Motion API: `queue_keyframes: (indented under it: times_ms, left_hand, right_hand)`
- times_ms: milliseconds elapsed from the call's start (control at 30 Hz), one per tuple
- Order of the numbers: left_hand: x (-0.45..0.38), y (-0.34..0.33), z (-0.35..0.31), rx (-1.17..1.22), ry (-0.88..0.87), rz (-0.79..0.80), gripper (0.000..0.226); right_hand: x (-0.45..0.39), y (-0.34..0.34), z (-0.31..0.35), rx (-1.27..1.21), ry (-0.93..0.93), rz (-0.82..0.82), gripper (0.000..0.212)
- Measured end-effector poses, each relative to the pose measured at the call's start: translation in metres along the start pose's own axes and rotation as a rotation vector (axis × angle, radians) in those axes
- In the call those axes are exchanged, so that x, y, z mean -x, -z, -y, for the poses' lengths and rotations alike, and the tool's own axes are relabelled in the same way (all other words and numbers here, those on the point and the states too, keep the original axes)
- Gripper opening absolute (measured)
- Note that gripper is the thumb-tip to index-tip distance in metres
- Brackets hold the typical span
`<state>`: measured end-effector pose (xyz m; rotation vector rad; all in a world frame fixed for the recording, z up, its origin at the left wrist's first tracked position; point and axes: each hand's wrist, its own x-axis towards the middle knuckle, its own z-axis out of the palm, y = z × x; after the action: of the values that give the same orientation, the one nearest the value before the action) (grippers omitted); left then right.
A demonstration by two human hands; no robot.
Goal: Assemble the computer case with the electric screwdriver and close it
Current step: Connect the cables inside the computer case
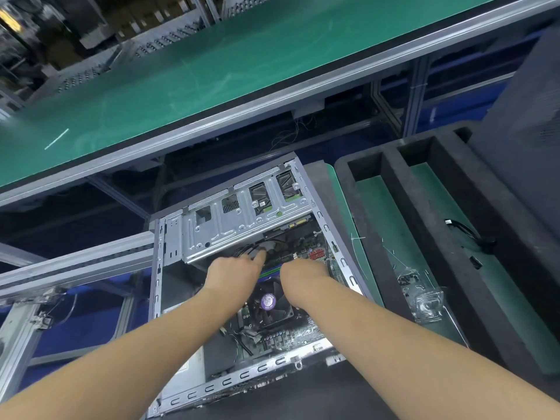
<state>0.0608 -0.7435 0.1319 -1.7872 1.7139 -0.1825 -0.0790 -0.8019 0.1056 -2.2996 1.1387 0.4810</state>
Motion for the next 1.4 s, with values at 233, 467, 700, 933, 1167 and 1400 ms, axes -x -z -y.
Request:
queue_keyframes:
  times_ms: [233, 467, 700, 933, 1167, 1400]
  left_hand:
    - [-0.023, 0.004, 0.007, -0.149, -0.196, -0.020, 0.076]
    - [-0.037, -0.008, -0.002, -0.176, -0.140, 0.082, 0.081]
    - [-0.051, -0.013, -0.014, -0.213, -0.092, 0.158, 0.039]
    - [-0.056, -0.005, -0.011, -0.205, -0.179, 0.096, 0.030]
    - [-0.029, -0.015, 0.017, -0.200, -0.515, -0.324, 0.031]
    - [-0.025, -0.014, 0.021, 0.251, -0.431, -0.265, 0.021]
  right_hand:
    - [-0.002, 0.001, 0.000, -0.003, 0.006, 0.016, 0.032]
    - [-0.001, 0.001, 0.000, 0.004, 0.004, 0.019, 0.031]
    - [0.001, 0.001, -0.001, 0.021, 0.015, 0.012, 0.030]
    - [0.003, 0.000, -0.001, 0.023, 0.022, 0.004, 0.030]
    - [0.002, 0.001, 0.000, 0.013, 0.027, -0.006, 0.031]
    - [-0.001, 0.000, 0.000, 0.014, 0.015, 0.003, 0.036]
